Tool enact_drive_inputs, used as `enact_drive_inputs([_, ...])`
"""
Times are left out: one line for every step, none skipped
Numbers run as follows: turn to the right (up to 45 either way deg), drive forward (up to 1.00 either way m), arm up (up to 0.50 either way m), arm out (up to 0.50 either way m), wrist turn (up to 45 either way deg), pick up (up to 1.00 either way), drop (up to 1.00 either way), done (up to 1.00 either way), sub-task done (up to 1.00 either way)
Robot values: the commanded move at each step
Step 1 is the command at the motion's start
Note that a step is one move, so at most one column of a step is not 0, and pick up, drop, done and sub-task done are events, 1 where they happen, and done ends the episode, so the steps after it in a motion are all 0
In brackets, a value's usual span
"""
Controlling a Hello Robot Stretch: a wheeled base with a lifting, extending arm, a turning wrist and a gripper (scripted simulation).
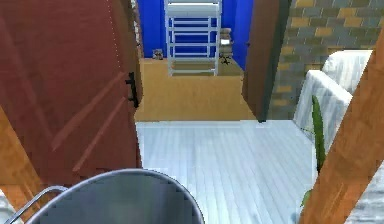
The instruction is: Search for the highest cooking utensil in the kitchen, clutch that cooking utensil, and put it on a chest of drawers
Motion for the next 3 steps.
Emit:
enact_drive_inputs([0.0, 1.00, 0.00, 0.00, 0.0, 0.00, 0.00, 0.00, 0.00])
enact_drive_inputs([-6.0, 0.00, 0.00, 0.00, 0.0, 0.00, 0.00, 0.00, 0.00])
enact_drive_inputs([0.0, 0.50, 0.00, 0.00, 0.0, 0.00, 0.00, 0.00, 0.00])
